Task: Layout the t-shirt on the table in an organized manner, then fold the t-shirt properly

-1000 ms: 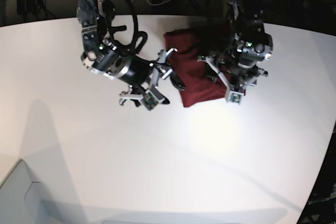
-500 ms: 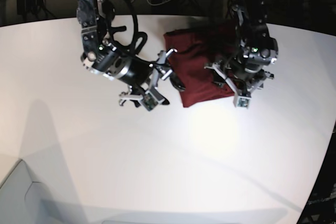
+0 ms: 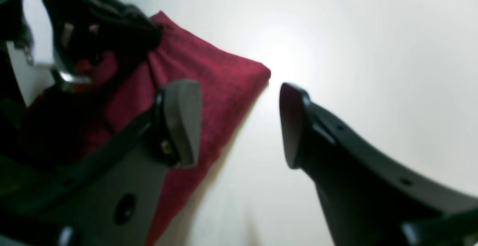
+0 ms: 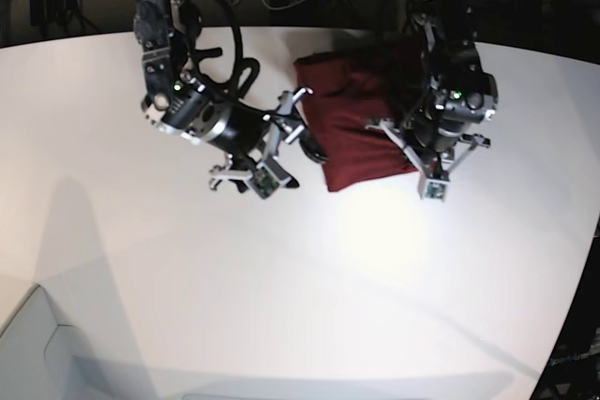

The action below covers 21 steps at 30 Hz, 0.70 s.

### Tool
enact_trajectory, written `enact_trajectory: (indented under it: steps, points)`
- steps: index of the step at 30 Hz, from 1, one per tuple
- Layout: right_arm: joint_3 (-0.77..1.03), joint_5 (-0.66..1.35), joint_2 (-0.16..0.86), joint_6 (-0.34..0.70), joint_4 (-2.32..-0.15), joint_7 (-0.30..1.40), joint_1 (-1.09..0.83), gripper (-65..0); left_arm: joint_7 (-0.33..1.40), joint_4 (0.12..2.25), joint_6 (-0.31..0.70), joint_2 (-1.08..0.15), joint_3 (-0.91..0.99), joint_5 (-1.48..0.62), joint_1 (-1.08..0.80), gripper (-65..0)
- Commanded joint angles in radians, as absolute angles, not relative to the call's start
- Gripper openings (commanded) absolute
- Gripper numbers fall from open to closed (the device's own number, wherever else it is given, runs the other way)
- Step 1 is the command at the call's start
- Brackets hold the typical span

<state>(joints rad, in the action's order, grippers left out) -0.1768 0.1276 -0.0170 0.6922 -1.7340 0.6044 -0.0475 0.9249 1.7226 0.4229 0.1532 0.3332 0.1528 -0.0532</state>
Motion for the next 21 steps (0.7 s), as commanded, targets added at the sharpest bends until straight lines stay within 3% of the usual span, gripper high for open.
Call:
enact_trajectory:
  steps: [1,10,21]
  points:
    - [-0.177,0.142,-0.024,0.698,-1.75,0.578,-0.035,-31.0,0.901,1.759,0.424,0.157,0.332,0.148,-0.027,-65.0]
    - [-0.177,0.142,-0.024,0.698,-1.753,0.578,-0.039,-31.0,0.914,1.845,0.418,0.157,0.329,0.156,0.042,-64.9]
    - [-0.18,0.142,-0.022,0.698,-1.756,0.579,-0.044,-31.0,0.909,1.773,0.418,0.128,0.332,0.156,0.031,-64.9]
